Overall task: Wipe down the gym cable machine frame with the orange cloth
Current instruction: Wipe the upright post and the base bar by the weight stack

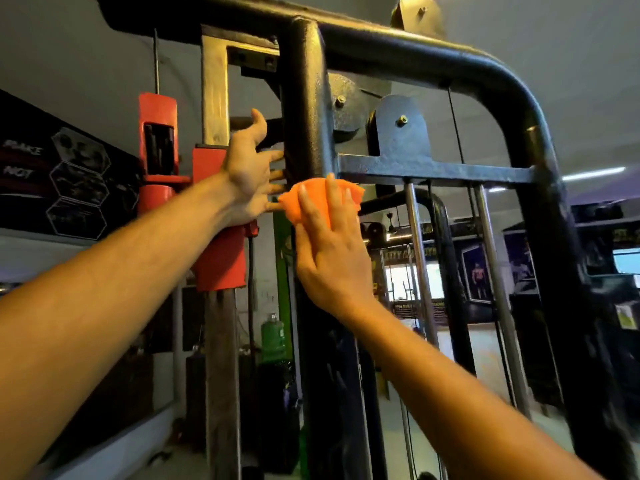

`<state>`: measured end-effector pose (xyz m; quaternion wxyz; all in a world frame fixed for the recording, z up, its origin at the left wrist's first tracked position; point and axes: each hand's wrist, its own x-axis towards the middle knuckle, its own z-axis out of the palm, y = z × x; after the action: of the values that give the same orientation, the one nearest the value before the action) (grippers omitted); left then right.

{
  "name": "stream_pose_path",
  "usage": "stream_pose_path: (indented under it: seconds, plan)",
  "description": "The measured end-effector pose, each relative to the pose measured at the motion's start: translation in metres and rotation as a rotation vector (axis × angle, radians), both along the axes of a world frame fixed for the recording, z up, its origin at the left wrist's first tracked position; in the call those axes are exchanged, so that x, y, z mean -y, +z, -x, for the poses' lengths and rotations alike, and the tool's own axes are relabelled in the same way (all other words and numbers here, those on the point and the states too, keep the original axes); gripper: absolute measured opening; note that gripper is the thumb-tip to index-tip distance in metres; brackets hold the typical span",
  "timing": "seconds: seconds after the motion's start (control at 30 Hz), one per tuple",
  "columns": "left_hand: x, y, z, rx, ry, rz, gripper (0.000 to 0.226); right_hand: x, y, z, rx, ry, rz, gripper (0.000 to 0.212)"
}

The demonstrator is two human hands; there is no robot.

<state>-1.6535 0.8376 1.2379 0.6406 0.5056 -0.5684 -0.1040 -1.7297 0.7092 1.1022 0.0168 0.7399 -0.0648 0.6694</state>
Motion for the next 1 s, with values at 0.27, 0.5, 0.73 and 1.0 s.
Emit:
stream_pose_path:
  seconds: [0.27,0.5,0.73,1.0]
  plan:
    - [-0.003,-0.007,0.012,-0.002,0.103,0.034,0.114,0.005,0.023,0.009,-0.051,-0.012,0.042,0.052]
    - [0.004,-0.027,0.010,-0.023,0.126,0.042,0.103,0.008,-0.055,0.000,0.020,0.084,0.008,0.060]
    - [0.006,-0.036,0.011,-0.047,0.144,0.009,0.101,0.012,-0.017,0.004,-0.009,0.119,-0.033,0.058]
    - [0.004,-0.069,0.012,-0.052,0.155,0.000,0.080,0.002,-0.102,0.007,-0.053,0.129,-0.074,0.065]
